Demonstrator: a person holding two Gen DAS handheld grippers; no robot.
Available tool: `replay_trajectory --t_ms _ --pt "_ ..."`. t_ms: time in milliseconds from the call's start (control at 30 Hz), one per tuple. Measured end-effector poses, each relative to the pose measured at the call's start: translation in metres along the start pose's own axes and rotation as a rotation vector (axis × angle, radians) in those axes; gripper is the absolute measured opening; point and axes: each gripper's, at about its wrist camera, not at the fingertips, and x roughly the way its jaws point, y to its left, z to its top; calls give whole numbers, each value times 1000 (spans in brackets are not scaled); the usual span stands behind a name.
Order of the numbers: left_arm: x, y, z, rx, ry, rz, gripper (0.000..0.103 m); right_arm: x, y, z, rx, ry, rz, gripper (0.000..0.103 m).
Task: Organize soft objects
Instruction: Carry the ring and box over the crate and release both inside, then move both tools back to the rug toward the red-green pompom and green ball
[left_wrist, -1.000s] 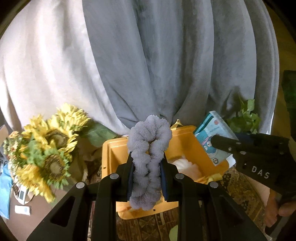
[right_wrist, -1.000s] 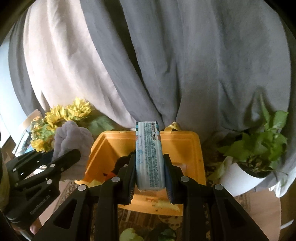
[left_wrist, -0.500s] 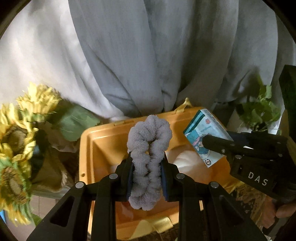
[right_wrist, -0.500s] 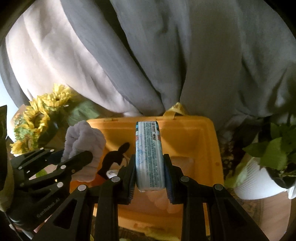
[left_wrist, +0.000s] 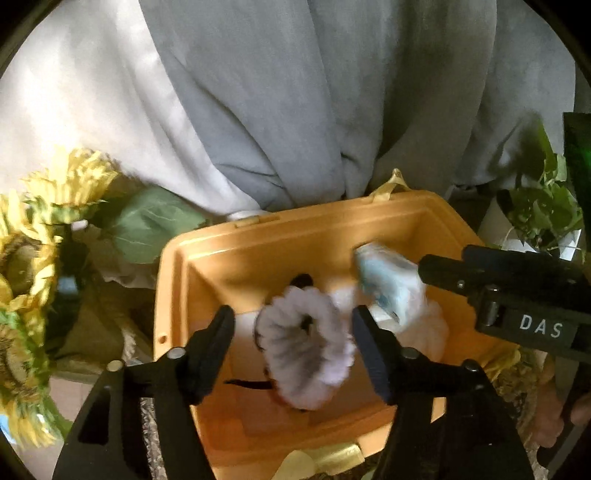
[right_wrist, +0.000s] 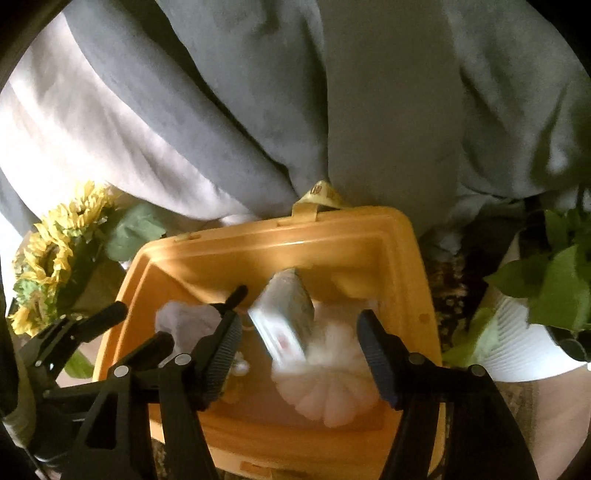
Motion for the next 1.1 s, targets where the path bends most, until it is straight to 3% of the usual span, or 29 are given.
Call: replay_trajectory --t_ms 667,900,1100 --pt "-102 -6 -33 -36 -156 81 84 -102 20 -27 -73 -187 -54 67" --pt "-127 -5 -63 -109 -138 130 90 -110 25 -47 -94 -171 -65 72" --pt "-138 -4 -95 -193 -72 182 92 -112 24 -67 -96 -153 -85 81"
